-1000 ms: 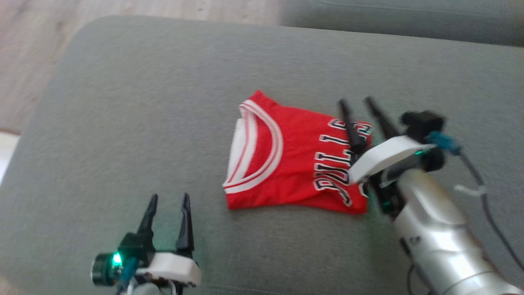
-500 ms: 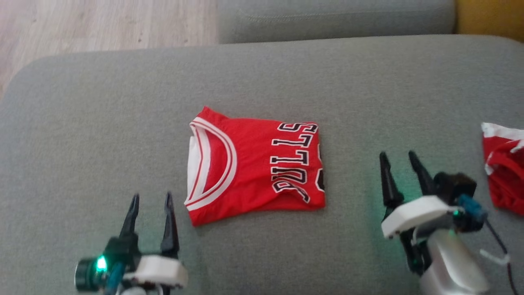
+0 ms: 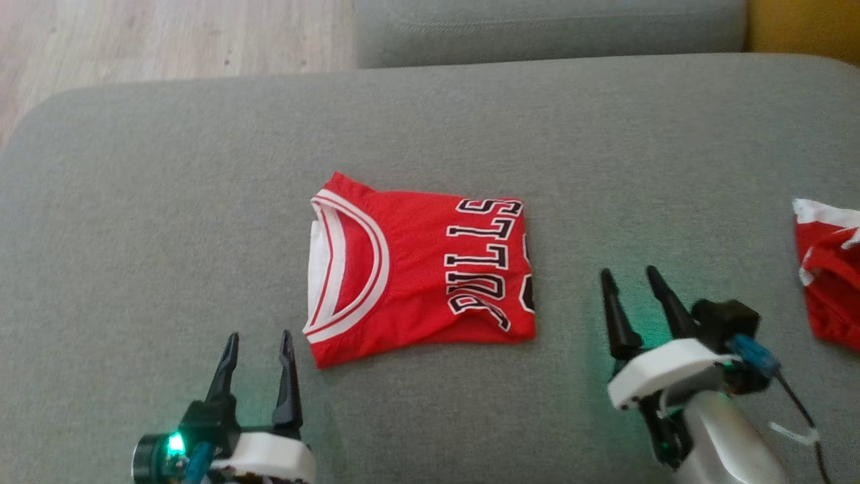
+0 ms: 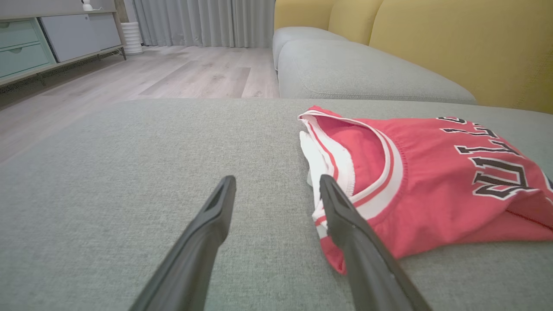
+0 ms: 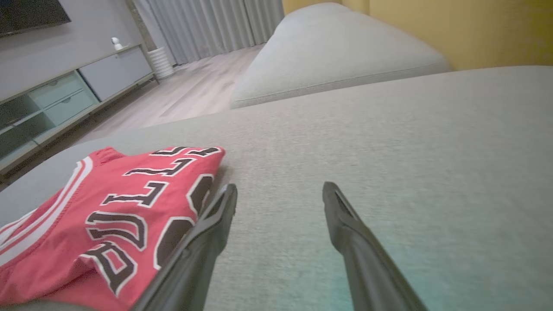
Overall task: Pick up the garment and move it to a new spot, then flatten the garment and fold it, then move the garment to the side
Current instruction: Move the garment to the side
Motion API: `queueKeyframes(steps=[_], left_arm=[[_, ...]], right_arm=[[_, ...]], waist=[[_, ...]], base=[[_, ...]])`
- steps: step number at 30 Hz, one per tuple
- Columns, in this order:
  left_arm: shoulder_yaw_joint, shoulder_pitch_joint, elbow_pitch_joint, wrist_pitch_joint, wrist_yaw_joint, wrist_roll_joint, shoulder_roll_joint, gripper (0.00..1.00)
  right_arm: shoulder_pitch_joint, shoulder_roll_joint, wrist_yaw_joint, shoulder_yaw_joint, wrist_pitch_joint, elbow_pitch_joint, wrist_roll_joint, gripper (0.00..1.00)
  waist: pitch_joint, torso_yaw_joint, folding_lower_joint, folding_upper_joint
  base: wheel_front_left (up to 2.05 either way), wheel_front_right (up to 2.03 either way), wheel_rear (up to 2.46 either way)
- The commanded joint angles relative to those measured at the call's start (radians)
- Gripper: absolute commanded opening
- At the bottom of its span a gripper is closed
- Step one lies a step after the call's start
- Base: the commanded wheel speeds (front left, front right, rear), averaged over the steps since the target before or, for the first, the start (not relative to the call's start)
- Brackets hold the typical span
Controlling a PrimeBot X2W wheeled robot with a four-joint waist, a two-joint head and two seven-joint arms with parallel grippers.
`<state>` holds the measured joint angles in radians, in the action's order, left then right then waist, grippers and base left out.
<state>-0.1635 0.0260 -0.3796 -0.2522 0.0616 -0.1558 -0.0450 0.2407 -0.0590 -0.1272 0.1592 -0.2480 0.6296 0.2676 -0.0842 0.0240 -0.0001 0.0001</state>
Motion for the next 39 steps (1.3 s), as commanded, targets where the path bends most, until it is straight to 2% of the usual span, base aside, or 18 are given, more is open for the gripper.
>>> queueKeyframes(steps=[1, 7, 13, 14, 15, 18, 21, 27, 33, 39], left_arm=[[0.016, 0.055, 0.033, -0.010, 0.003, -0.007, -0.005, 1.00], [-0.047, 0.092, 0.022, -0.010, 0.003, -0.031, -0.005, 1.00], [-0.067, 0.099, 0.016, -0.010, 0.013, -0.051, -0.005, 1.00], [-0.067, 0.098, 0.015, -0.010, 0.013, -0.052, -0.005, 1.00], [-0.067, 0.097, 0.015, -0.010, 0.014, -0.052, -0.005, 1.00], [-0.056, 0.092, 0.019, -0.010, 0.020, -0.057, -0.005, 1.00], [-0.051, 0.089, 0.018, -0.010, 0.015, -0.052, -0.005, 1.00], [-0.048, 0.089, 0.019, -0.010, 0.000, -0.042, -0.005, 1.00], [-0.060, 0.101, 0.016, -0.010, -0.004, -0.053, -0.005, 1.00], [-0.077, 0.107, 0.010, -0.010, -0.005, -0.055, -0.005, 1.00]], right_arm=[[0.065, 0.009, -0.003, 0.052, -0.014, -0.018, 0.017, 1.00], [0.197, 0.009, -0.003, 0.173, -0.012, 0.106, 0.086, 1.00], [0.288, 0.009, -0.003, 0.210, 0.085, 0.324, 0.081, 1.00], [0.294, 0.009, -0.003, 0.216, 0.096, 0.349, 0.083, 0.56], [0.298, 0.009, -0.003, 0.224, 0.097, 0.364, 0.087, 0.00], [0.305, 0.009, -0.003, 0.241, 0.060, 0.380, 0.112, 0.00], [0.308, 0.009, -0.003, 0.248, 0.026, 0.388, 0.140, 0.00], [0.293, 0.009, -0.003, 0.283, -0.004, 0.361, 0.194, 0.00], [0.284, 0.009, -0.003, 0.285, -0.011, 0.353, 0.173, 0.00], [0.266, 0.009, -0.003, 0.273, -0.013, 0.323, 0.158, 0.00]], waist=[[-0.024, 0.023, 0.0001, -0.0001], [-0.085, 0.114, 0.0001, -0.0001], [-0.107, 0.185, 0.0001, -0.0001], [-0.106, 0.189, 0.0001, -0.0001], [-0.106, 0.190, 0.0001, -0.0001], [-0.098, 0.168, 0.0001, -0.0001], [-0.078, 0.105, 0.0001, -0.0001], [-0.046, -0.110, 0.0001, -0.0001], [-0.023, -0.319, 0.0001, -0.0001], [-0.036, -0.442, 0.0001, -0.0001]], base=[[0.00, 0.00, 0.00], [0.00, 0.00, 0.00], [0.00, 0.00, 0.00], [0.00, 0.00, 0.00], [0.00, 0.00, 0.00], [0.00, 0.00, 0.00], [0.00, 0.00, 0.00], [0.00, 0.00, 0.00], [0.00, 0.00, 0.00], [0.00, 0.00, 0.00]])
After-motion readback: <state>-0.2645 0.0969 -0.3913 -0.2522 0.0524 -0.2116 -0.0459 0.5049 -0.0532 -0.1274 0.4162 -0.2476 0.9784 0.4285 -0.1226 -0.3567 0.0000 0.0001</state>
